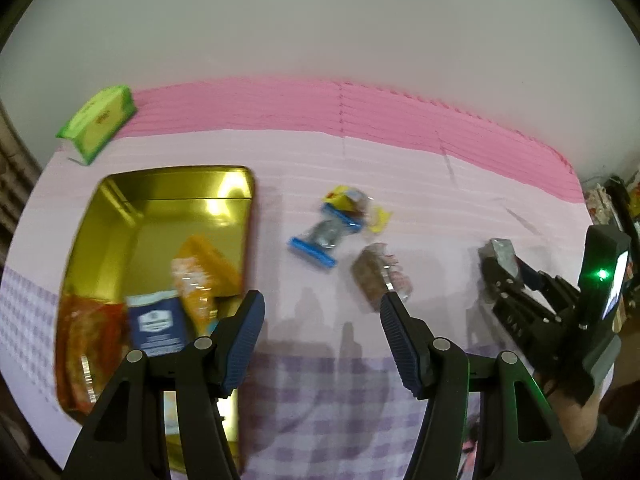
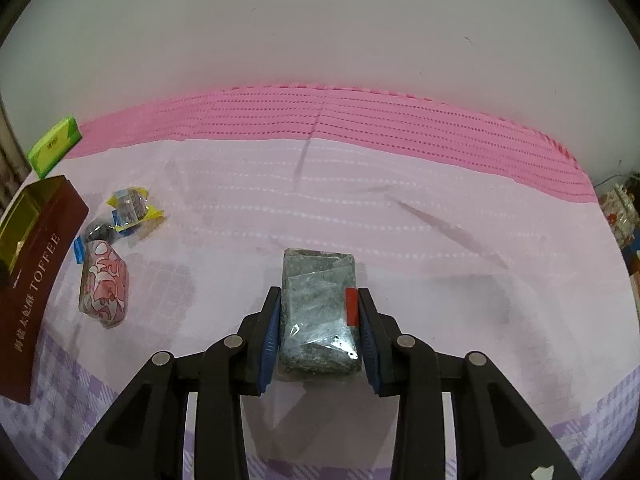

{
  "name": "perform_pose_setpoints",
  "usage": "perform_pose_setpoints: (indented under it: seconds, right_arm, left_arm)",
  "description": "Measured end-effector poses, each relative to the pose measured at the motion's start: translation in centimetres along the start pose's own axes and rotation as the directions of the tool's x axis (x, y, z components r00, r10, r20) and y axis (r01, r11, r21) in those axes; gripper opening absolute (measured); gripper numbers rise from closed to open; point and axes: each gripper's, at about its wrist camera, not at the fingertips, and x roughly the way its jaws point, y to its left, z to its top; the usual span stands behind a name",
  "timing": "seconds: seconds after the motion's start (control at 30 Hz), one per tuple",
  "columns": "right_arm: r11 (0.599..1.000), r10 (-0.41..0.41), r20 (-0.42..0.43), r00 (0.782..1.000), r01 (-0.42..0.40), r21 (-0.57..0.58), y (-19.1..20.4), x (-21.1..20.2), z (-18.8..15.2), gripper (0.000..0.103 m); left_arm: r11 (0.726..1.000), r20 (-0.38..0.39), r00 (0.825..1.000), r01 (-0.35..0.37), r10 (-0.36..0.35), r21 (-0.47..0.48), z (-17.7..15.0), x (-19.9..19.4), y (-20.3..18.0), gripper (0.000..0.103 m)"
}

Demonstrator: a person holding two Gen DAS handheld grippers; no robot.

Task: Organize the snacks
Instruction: 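Grasp the grey square pack with the right gripper while the left grasps the pink-patterned pack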

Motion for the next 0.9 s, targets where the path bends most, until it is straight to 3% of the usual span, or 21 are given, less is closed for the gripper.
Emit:
perform_pose_setpoints:
  seconds: [0.37, 0.57, 0.67, 0.73, 0.9]
  right_arm:
    - [0.998, 0.041, 0.022, 0.999, -0.041, 0.041, -0.8, 0.2, -0.3, 0.034]
    - [0.999, 0.029, 0.033, 0.999, -0.03, 0.034, -0.7, 0.1, -0.6, 0.034]
    - [0.999, 0.033, 0.034, 0.999, -0.034, 0.038, -0.8, 0.0, -0.6, 0.034]
    - [0.999, 0.033, 0.033, 0.999, -0.034, 0.037, -0.8, 0.0, -0.6, 0.034]
    - [0.999, 0.036, 0.033, 0.999, -0.037, 0.038, -0.9, 0.0, -0.6, 0.035]
  left_arm:
    - [1.0, -0.064, 0.998, 0.012, -0.012, 0.005, 1.6, 3.9, -3.9, 0.061]
    - [1.0, -0.075, 0.997, -0.022, 0.023, 0.018, 2.0, 5.9, -4.9, 0.061]
    - [0.999, -0.078, 0.996, -0.035, 0.037, 0.026, 1.9, 6.4, -4.9, 0.057]
    - [0.998, -0.082, 0.996, -0.039, 0.042, 0.039, 1.6, 6.7, -4.7, 0.043]
    - [0.998, -0.109, 0.994, -0.021, 0.027, 0.052, 0.5, 7.0, -4.2, 0.027]
